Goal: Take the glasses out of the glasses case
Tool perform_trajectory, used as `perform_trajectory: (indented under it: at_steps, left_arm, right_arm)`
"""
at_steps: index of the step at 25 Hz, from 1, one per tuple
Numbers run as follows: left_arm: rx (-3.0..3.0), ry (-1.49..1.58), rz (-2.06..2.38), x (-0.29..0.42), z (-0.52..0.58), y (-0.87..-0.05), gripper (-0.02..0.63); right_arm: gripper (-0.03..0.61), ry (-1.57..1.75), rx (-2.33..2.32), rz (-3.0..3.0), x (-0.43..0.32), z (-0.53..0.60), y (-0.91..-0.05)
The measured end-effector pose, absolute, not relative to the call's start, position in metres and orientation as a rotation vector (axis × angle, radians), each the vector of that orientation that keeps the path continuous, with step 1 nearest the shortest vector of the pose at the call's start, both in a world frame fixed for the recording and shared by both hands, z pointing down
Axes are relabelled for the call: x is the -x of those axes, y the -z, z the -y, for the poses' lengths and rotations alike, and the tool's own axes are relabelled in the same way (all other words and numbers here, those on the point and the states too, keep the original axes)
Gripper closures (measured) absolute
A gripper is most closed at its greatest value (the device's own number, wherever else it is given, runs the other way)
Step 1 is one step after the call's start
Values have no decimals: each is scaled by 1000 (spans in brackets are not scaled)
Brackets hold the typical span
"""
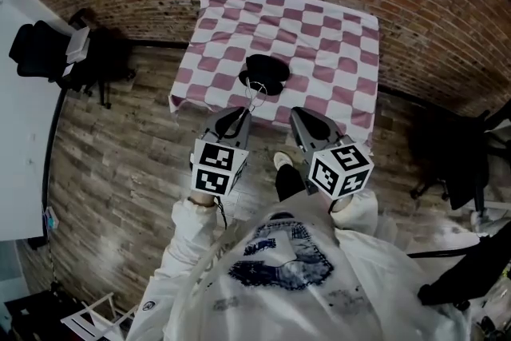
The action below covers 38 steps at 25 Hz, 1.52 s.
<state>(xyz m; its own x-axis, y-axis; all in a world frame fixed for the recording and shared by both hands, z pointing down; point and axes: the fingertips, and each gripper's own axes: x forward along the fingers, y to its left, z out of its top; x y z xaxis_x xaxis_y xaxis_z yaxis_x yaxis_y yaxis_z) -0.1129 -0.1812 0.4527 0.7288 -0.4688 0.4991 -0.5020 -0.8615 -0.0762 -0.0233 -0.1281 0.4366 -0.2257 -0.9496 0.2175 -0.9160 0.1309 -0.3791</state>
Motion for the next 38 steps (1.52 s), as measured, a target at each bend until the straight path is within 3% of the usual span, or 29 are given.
perform_trajectory:
  at_steps: [17,38]
  left_arm:
    - [-2820,-602,976,173,86,-420,572]
    - [-2828,-577,971,187,85,-412,572]
  right_arm:
    - [565,556,1958,-2320,69,39,-413]
    - [565,539,1982,-2323,82,34,-404]
